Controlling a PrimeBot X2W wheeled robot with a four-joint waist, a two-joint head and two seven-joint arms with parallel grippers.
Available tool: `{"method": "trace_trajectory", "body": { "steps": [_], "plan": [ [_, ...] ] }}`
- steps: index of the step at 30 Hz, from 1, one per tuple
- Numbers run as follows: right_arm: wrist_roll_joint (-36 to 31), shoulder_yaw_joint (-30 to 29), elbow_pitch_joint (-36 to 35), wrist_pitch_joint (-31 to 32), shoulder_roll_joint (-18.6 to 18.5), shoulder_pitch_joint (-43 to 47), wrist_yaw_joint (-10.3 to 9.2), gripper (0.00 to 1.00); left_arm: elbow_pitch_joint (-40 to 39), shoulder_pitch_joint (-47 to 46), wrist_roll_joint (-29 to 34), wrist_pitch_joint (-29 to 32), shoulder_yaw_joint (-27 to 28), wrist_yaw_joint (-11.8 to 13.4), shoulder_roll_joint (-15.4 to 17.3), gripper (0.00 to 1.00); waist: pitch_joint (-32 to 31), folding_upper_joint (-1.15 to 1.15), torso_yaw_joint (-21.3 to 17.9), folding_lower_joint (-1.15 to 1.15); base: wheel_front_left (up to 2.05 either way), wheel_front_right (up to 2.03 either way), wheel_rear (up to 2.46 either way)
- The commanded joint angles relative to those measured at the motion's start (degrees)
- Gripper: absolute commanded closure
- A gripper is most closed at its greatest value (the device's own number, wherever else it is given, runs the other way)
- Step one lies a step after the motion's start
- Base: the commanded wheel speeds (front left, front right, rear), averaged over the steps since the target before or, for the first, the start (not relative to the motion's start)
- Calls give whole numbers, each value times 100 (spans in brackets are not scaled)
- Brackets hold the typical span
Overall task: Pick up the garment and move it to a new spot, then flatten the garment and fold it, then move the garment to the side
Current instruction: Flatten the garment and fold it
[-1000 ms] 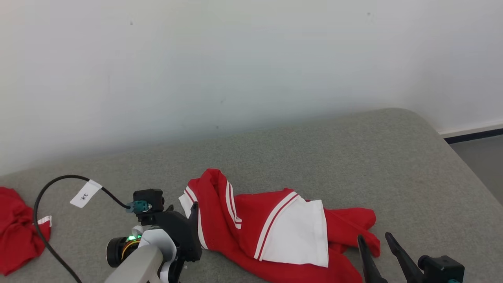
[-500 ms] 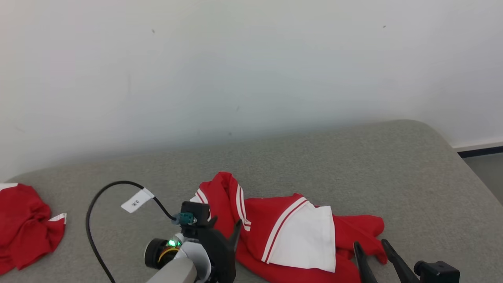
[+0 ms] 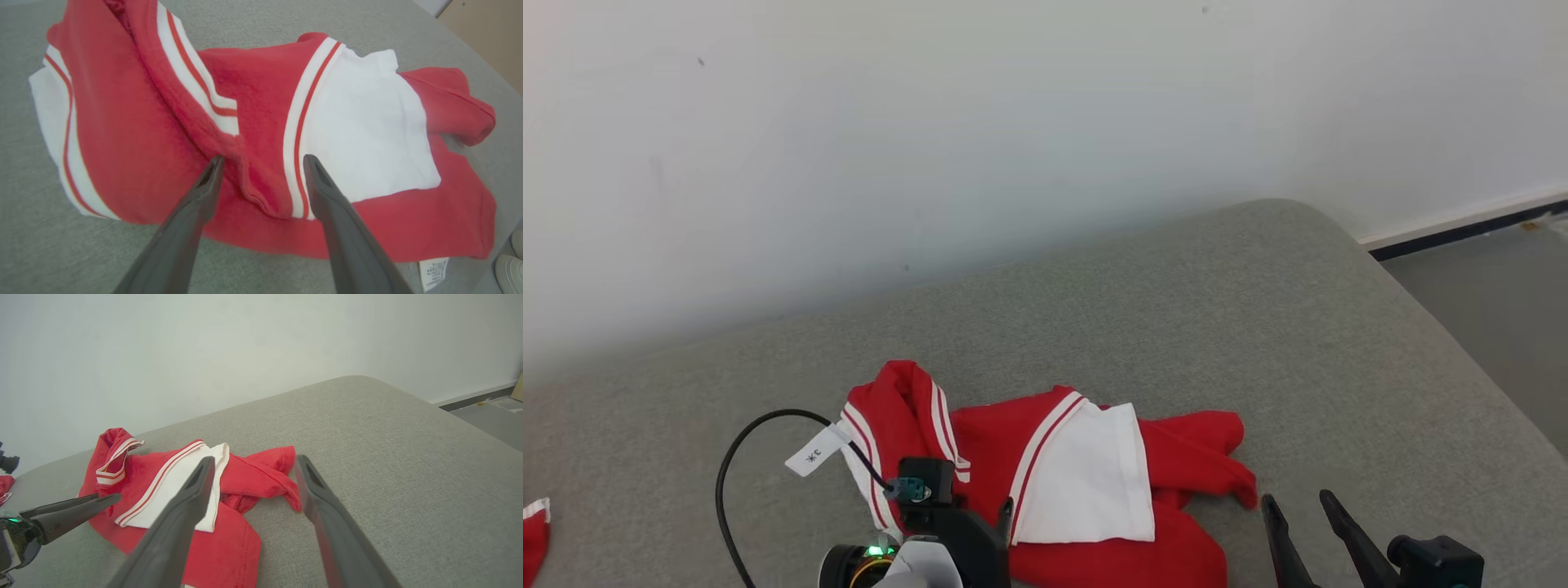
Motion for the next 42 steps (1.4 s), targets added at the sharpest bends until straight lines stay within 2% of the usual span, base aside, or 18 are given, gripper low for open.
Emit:
{"method": "trace_trajectory", "body": {
  "steps": [1, 3, 4, 6, 7, 16, 22, 27, 28, 29, 38, 42],
  "plan": [
    [4, -6, -32, -12, 0, -8, 21, 0, 29, 0, -43, -34, -7, 45, -1, 0, 129, 0, -178, 0, 0, 0, 0],
    [3, -34, -37, -20, -1, -1, 21, 0, 58, -32, -40, -44, -47, 74, 1, 0, 143, 0, -202, 0, 0, 0, 0],
    [7, -39, -38, -29, -1, 2, 21, 0, 66, -42, -47, -45, -63, 73, 0, 6, 146, 0, -208, 0, 0, 0, 0],
    [22, -55, -34, -39, -1, 7, 21, 0, 88, -63, -58, -64, -97, 97, 0, 79, 149, 0, -208, 0, 0, 0, 0],
    [29, -61, -25, -44, -1, 4, 21, 0, 91, -77, -60, -82, -114, 98, 0, 100, 149, 0, -199, 0, 0, 0, 0],
    [105, 14, 76, -107, -1, -88, 21, 0, 117, -366, -98, -325, -126, 114, -3, 100, 117, 0, -54, 0, 0, 0, 0],
    [126, 16, 135, -150, -1, -85, 22, 0, -245, -792, -115, -530, -167, 22, -5, 100, 75, 0, 9, 0, 0, 0, 0],
    [163, 54, 175, -167, -1, -112, 22, 0, -501, -1071, -186, -419, -267, 156, -1, 100, 46, 0, 7, 0, 0, 0, 0],
    [176, 59, 184, -176, -1, -111, 22, 0, -518, -1113, -139, -454, -302, 178, -1, 87, 41, 0, 3, 0, 0, 0, 0],
    [183, 59, 193, -189, -1, -106, 21, 0, -501, -1116, -99, -489, -328, 206, -3, 2, 36, 0, 1, 0, 0, 0, 0],
    [172, -170, 205, -250, -2, 25, 21, 0, -303, -409, -178, -568, -445, 48, 207, 0, -29, 0, 222, 0, 0, 0, 0],
    [145, -301, 182, -249, 0, 78, 21, 0, -492, -88, -193, -1010, -301, 3, 455, 0, -85, 0, 477, 0, 0, 0, 0]
  ]
}}
